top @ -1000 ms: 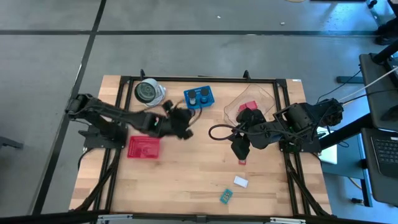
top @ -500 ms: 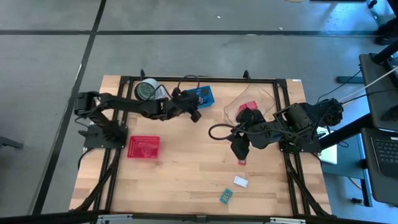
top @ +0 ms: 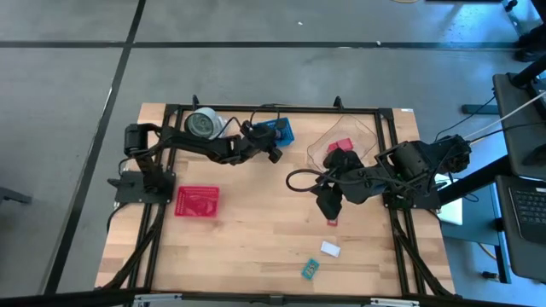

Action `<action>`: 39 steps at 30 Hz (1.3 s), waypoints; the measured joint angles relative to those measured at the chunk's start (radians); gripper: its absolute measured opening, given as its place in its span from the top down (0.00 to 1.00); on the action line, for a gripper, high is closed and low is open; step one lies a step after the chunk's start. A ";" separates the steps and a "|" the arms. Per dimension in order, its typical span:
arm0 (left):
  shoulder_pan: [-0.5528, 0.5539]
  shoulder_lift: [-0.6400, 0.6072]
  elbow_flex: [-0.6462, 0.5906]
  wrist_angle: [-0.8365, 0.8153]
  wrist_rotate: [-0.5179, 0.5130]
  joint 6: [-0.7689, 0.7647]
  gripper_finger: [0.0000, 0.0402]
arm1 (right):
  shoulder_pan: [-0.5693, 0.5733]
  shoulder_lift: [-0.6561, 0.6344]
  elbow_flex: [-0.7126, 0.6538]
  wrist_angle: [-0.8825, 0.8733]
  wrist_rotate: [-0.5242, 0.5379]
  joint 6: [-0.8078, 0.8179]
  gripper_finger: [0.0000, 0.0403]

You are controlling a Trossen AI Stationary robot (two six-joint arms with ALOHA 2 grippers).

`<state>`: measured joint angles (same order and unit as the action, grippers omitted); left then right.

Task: Pick & Place Office items
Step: Put the bottom-left black hourglass into the blue basket

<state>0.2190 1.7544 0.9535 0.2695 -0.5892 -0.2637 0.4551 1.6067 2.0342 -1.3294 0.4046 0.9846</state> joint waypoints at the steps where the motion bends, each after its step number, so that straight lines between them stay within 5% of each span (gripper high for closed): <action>1: 0.003 0.001 0.000 -0.005 0.000 -0.007 0.59 | 0.000 0.000 0.000 0.000 -0.004 0.000 0.58; 30: 0.026 0.030 0.061 -0.063 0.006 0.036 0.59 | 0.000 0.000 0.000 0.008 -0.004 0.001 0.58; 39: -0.017 0.028 0.135 -0.254 -0.094 -0.221 0.59 | 0.000 0.000 -0.001 0.010 -0.003 0.001 0.58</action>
<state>0.2018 1.7828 1.0881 0.0159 -0.6827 -0.4847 0.4551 1.6066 2.0333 -1.3192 0.4014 0.9855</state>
